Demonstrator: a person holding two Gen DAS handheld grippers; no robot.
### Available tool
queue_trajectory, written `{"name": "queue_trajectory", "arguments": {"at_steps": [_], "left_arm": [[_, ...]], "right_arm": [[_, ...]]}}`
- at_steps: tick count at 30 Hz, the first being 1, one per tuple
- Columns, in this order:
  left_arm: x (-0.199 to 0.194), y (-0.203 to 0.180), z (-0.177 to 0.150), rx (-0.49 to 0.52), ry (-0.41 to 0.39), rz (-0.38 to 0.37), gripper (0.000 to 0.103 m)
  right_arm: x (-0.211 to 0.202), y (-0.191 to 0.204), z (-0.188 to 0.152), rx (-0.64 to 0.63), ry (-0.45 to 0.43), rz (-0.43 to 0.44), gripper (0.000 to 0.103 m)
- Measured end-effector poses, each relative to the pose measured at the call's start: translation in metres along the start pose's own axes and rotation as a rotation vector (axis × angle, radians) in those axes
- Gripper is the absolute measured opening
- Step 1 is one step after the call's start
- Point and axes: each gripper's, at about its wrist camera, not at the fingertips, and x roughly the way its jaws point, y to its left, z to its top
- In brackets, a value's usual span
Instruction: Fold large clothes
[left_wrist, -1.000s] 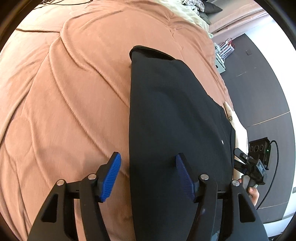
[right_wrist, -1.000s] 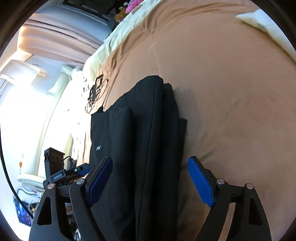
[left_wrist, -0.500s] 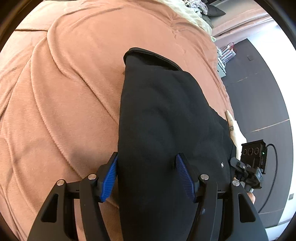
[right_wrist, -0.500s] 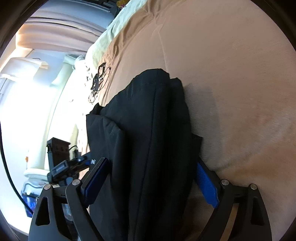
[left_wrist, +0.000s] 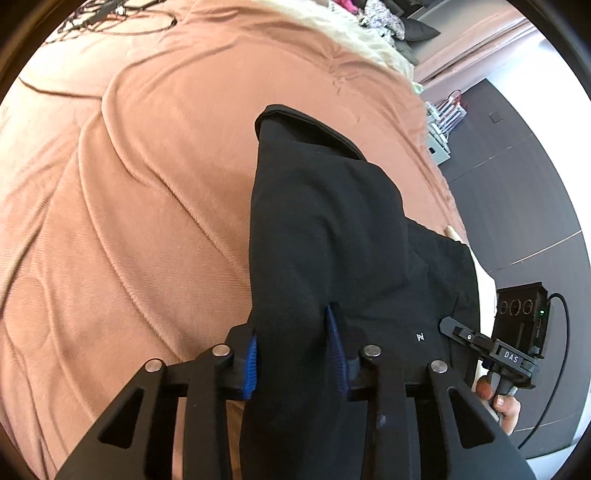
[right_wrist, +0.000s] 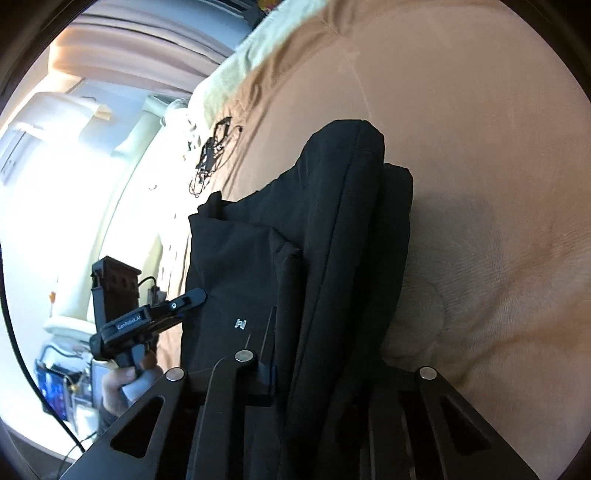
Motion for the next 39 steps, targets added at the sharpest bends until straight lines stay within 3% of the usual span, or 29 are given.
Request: {"name": "queue_trajectory", "arguments": {"at_steps": [18,30,39], "left_arm": [[-0.148,-0.041,-0.041,0.06,-0.228,-0.107,0.03],[-0.264,-0.039,-0.075,0.095,-0.386,-0.141,0.03],[-0.354,-0.029,-0.118,0.117,-0.509,-0.137,0.03]], "right_arm": [[-0.089,0.129,-0.031,-0.206,-0.16,0.013,0.017],[-0.131,0.235,-0.058,-0.359,-0.233,0.037,0.017],[-0.15,0.296,-0.1,-0.481,-0.26,0.078,0.017]]}}
